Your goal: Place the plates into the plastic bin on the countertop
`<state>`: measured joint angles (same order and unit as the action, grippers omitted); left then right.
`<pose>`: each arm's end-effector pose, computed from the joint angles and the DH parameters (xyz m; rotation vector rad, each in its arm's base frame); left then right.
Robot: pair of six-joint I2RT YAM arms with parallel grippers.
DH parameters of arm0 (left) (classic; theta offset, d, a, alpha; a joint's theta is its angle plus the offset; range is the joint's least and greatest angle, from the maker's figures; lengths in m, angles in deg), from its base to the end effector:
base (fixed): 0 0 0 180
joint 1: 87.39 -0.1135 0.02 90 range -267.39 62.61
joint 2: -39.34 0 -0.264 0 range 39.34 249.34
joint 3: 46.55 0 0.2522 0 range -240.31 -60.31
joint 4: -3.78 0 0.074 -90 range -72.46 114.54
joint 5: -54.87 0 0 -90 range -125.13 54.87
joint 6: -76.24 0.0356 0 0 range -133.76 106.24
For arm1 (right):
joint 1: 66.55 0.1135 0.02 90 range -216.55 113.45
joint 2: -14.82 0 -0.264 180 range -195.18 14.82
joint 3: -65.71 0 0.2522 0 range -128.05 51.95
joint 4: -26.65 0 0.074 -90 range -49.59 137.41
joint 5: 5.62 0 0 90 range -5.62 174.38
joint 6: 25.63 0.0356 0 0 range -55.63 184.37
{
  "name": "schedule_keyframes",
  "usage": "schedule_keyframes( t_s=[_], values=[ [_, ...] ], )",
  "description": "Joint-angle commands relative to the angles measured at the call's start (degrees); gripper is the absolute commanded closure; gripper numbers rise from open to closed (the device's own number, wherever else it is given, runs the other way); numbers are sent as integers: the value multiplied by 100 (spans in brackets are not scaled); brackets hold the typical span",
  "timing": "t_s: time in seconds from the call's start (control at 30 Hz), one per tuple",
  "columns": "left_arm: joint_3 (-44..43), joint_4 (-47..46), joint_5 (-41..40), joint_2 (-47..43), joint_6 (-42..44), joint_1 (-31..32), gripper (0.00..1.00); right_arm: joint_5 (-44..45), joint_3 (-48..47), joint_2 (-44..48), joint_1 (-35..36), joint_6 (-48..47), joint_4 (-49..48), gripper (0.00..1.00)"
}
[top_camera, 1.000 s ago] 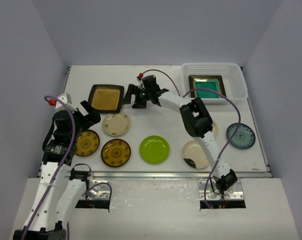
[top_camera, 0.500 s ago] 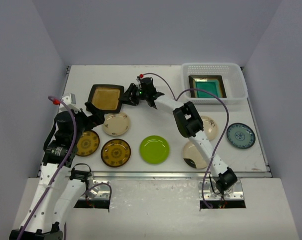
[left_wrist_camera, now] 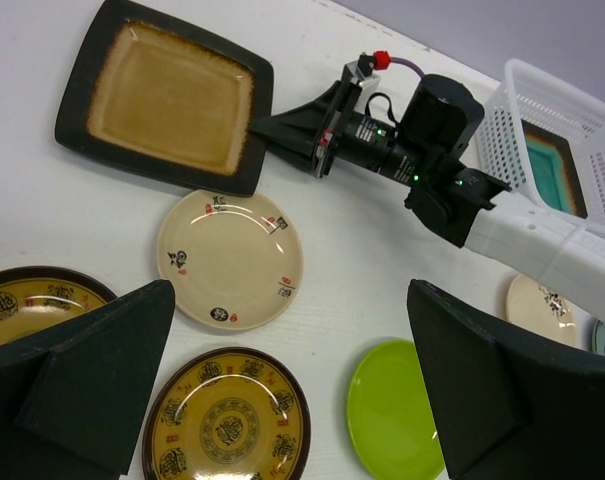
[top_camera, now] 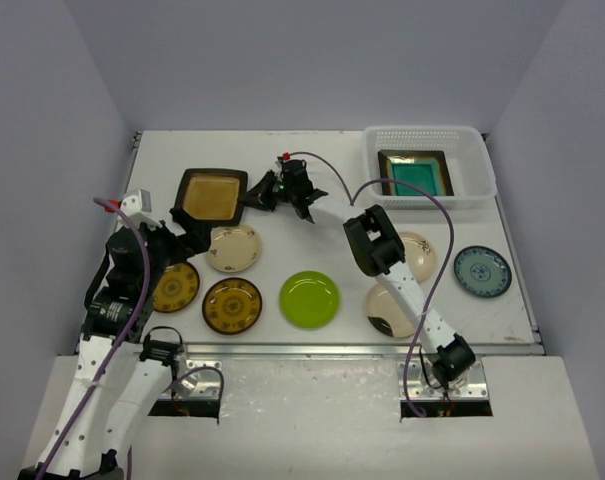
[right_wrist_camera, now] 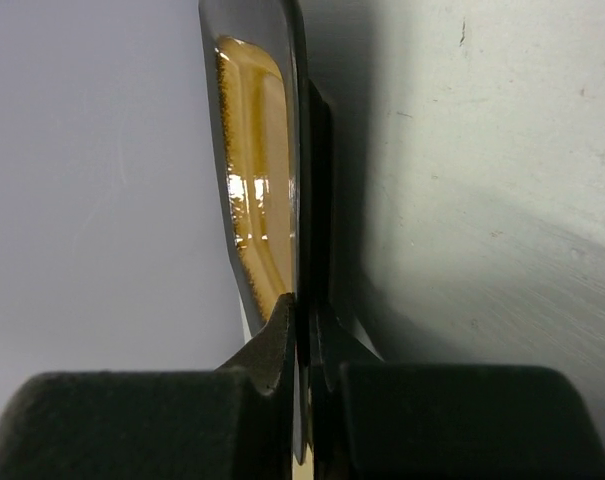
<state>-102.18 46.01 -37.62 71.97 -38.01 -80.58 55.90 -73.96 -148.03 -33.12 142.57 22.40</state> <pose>0.1325 -0.0143 0.3183 -0.3202 1.8925 -0.3248 0.4945 0.3468 0.0579 0.4829 2.2506 1.6611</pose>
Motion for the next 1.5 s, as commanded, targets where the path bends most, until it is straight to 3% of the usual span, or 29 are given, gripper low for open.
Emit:
schedule_keyframes(
  t_s=[0.0,0.37,0.73,0.93,1.13,1.3,1.47],
  values=[
    [21,-241,65,6,61,84,0,203,185,551,-3,181,-322,100],
    [29,-228,21,-12,34,93,0,-254,630,2421,-231,485,-195,100],
    [47,-210,-103,-135,-9,138,0,-323,2407,4517,-735,503,-215,100],
    [38,-193,-138,-153,-18,164,0,-47,3942,5942,-1312,513,-248,100],
    [30,-184,-138,-215,-19,207,0,480,5709,7436,-2554,846,-458,100],
    [38,-200,-110,-258,-17,217,0,1210,6506,8226,-3499,903,-88,100],
    [38,-201,-94,-280,-10,268,0,2471,7205,8549,-3695,1244,-36,100]
  ],
)
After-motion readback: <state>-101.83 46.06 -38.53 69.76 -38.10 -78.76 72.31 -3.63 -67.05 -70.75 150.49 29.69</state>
